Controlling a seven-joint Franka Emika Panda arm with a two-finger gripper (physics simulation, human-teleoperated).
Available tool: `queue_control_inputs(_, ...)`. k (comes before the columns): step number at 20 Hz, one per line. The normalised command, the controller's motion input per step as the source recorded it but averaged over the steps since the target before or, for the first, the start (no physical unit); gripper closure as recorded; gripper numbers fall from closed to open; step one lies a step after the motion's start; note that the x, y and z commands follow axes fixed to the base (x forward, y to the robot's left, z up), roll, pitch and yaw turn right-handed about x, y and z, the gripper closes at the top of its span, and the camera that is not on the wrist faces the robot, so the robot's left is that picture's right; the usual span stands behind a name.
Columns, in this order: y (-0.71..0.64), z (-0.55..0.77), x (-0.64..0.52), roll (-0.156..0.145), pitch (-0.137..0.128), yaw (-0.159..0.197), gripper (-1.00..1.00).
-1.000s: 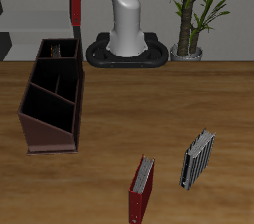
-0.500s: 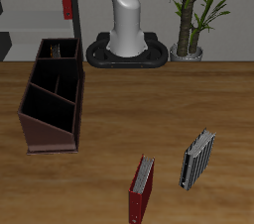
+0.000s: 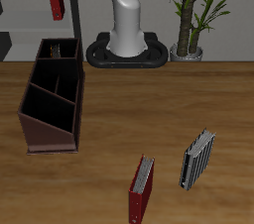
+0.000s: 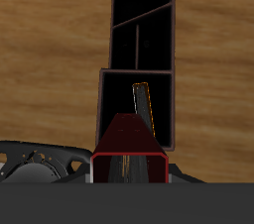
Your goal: Place the orange book into the right desk caddy's right compartment and place the left red book into the right desk caddy's right compartment
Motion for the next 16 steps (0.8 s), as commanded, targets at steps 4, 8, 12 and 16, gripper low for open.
queue_control_inputs(4, 0.05, 0.01, 0.01, 0.105, 0.049, -0.014, 1.00)
queue_control_inputs(8, 0.21, -0.08, 0.15, 0.033, 0.007, 0.054, 1.00)
queue_control_inputs(12, 0.09, -0.01, 0.09, 0.042, 0.008, 0.018, 1.00)
queue_control_inputs(16, -0.02, 0.06, 0.09, 0.006, -0.003, -0.011, 1.00)
